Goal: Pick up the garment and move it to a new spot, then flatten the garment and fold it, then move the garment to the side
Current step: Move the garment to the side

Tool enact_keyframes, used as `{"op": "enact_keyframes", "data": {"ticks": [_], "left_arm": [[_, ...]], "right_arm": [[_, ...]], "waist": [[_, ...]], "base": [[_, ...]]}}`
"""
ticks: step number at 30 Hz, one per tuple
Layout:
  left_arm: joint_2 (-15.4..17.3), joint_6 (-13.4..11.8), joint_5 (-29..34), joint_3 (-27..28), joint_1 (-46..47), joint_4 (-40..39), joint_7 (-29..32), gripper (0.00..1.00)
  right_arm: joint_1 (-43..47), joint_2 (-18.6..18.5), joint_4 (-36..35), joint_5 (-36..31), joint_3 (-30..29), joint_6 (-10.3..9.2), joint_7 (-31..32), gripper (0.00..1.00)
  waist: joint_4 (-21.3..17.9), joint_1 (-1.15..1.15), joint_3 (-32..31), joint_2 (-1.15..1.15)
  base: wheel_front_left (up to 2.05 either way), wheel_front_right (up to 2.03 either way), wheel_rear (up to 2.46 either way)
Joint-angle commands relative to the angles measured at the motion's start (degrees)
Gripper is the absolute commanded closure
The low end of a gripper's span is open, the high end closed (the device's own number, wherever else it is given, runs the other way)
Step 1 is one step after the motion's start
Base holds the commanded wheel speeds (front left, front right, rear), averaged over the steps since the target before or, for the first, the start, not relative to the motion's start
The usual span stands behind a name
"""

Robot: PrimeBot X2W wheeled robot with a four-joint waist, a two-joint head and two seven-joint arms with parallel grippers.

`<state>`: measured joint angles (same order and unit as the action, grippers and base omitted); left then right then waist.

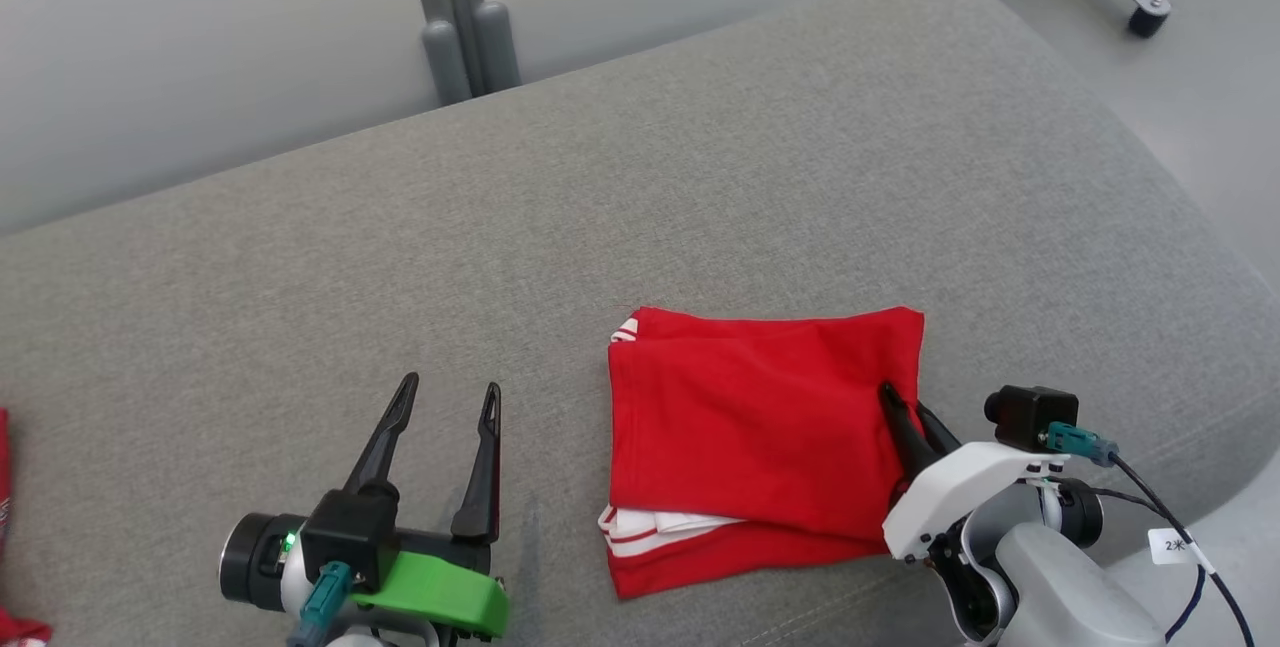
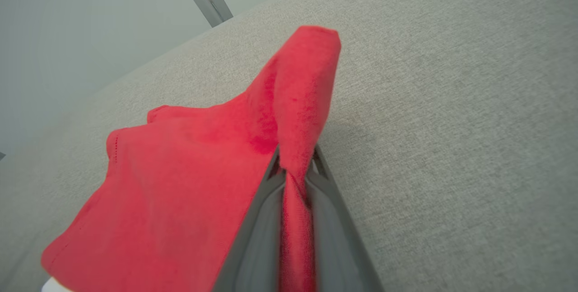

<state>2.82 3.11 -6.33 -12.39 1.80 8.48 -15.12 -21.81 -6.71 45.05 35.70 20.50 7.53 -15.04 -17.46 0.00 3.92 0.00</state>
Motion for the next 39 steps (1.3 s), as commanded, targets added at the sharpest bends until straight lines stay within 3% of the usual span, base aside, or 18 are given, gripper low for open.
{"op": "enact_keyframes", "data": {"ticks": [1, 9, 17, 28, 39], "left_arm": [[0.16, 0.4, 0.48, 0.13, 1.08, -0.23, 0.01, 0.0], [0.2, -0.09, 2.18, -1.22, 3.8, -2.41, 0.01, 0.0], [0.56, 0.59, 5.68, -3.97, 7.51, -4.93, 0.02, 0.0], [2.32, -0.32, 7.79, -5.68, 11.56, -7.13, 0.01, 0.0], [3.92, -1.73, 7.46, -7.63, 12.22, -7.41, 0.02, 0.0]], "right_arm": [[-0.96, 0.05, -0.55, 0.42, -0.26, -0.08, -0.16, 1.0], [-2.82, -0.92, -3.61, -2.81, -3.32, -0.08, -0.17, 1.0], [-12.41, -4.24, -4.4, -11.42, -13.02, -0.08, -0.17, 1.0], [-29.37, -13.42, 4.1, -22.86, -24.16, -0.08, -0.17, 1.0], [-34.78, -21.45, 10.26, -35.18, -37.75, -0.09, -0.17, 1.0]], "waist": [[-3.94, 0.0, 3.46, 0.0], [-0.93, 0.0, 8.8, 0.0], [4.55, 0.0, 17.81, 0.0], [10.49, 0.0, 28.4, 0.0], [11.99, 0.0, 31.48, 0.0]], "base": [[0.0, 0.0, 0.0], [0.0, 0.0, 0.0], [0.0, 0.0, 0.0], [0.0, 0.0, 0.0], [0.0, 0.0, 0.0]]}}
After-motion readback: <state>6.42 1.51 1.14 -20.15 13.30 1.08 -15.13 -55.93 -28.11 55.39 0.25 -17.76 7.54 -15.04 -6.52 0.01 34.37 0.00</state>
